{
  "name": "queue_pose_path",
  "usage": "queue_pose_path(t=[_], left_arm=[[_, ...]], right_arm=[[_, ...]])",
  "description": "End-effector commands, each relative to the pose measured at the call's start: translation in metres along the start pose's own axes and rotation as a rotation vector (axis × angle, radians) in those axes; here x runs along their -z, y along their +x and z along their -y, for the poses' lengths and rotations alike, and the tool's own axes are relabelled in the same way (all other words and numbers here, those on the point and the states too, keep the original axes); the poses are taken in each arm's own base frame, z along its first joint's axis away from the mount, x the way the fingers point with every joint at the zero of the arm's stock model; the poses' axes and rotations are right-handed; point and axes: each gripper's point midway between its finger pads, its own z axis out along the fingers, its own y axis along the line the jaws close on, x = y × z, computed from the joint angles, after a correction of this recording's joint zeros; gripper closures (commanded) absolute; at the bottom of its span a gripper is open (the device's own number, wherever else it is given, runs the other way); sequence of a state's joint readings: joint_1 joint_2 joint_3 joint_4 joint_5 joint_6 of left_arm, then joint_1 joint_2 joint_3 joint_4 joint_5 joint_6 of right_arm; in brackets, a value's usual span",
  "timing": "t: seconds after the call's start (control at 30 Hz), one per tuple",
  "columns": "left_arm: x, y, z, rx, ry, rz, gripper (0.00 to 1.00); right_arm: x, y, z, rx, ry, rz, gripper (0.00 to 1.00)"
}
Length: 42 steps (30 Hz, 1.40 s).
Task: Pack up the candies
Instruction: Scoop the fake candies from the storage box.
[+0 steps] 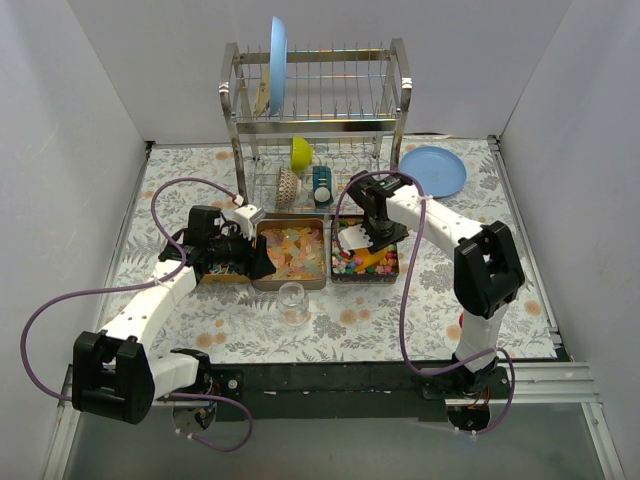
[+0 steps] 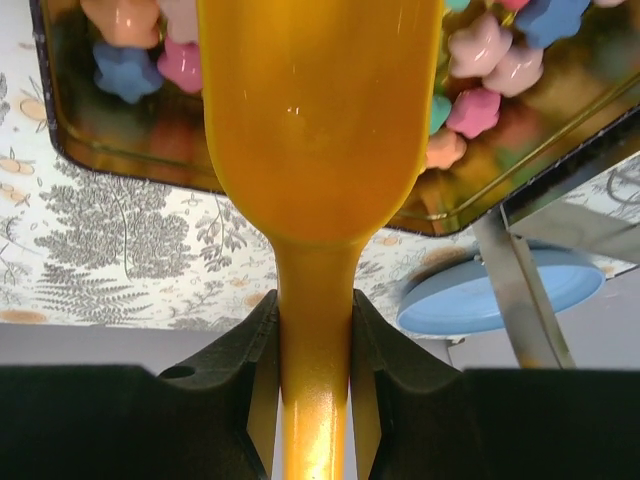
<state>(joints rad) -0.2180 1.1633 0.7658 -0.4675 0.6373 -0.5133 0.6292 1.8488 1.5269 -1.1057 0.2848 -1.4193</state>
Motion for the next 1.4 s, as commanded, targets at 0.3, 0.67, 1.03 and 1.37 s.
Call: queue_pose_path(t=[0.3,0.67,1.03,1.37], left_arm=[[-0.001,-0.011,-0.009,-0.011,-0.034,-0.001,0.46],[0.003,-0.028,-0.012,-0.016,-0.025,-0.016,0.46],[0.012,-0.035,-0.027,-0.064,-0.063,-0.063,0.47],[0.011,-0.048,-0.042,-0.072,-0.084,-0.072,0.47]], right_arm=[[-0.036,-0.063,0.001,-0.034,-0.054,0.206,0.99],[-0.045,-0.093,-0.010,-0.268,-0.184,0.554,0.99],[-0.043,-0.077,-0.016,-0.315,-0.061,0.708,0.99],[-0.029,-0.063,-0.008,-0.407,0.026,0.837,0.99]])
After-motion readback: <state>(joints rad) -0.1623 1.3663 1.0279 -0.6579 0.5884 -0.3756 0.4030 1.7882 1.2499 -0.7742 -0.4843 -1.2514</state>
